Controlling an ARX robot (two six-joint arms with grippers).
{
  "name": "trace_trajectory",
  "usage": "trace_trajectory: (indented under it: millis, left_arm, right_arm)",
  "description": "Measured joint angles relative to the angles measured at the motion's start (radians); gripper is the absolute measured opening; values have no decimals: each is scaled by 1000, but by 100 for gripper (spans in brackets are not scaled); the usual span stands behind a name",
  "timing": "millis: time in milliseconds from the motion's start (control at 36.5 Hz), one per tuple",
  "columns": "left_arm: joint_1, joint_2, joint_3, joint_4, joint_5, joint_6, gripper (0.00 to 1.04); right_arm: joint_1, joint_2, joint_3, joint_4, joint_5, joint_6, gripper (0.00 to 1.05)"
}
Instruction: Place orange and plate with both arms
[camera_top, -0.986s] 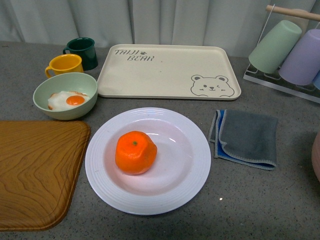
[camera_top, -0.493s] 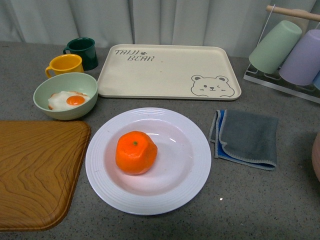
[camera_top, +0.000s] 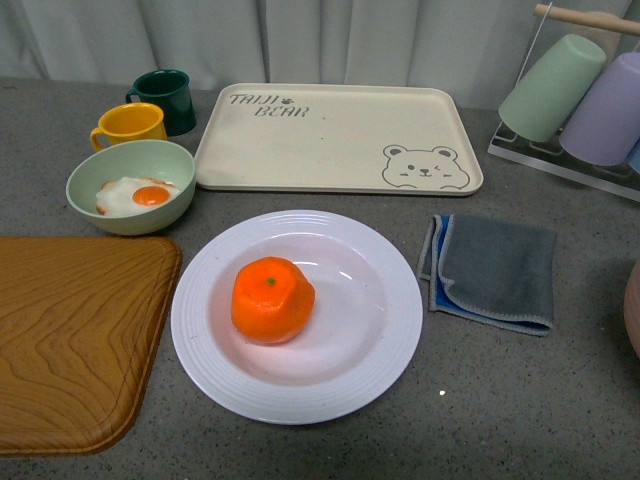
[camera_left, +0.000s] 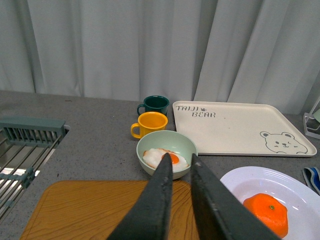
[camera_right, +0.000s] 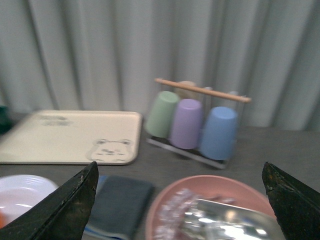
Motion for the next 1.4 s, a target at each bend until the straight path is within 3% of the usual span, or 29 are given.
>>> trace_trajectory:
  millis: [82,137,329,438,603,795,1233,1397]
  left_arm:
    - [0,-2,0,0,0,0,31]
    - [0,-2,0,0,0,0,40]
    - [0,-2,0,0,0,0,82]
    - [0,-2,0,0,0,2,100]
    - [0,-2,0,0,0,3,98]
    - [0,-2,0,0,0,3,98]
    - [0,-2,0,0,0,3,98]
    - [0,-2,0,0,0,3,98]
  right_arm:
    - [79,116,26,13,159,-193,95]
    - [96,218,55,17,123,-192,95]
    - [223,840,160,292,-72,277,95]
    - [269,1138,215,409,-171,468,95]
    - [294,1561,348,527,-320,675,95]
    - [295,1817,465,577,-473,800,95]
    - [321,2016,629,500,-533,884,95]
    - [351,2089,740,435,-513,981,95]
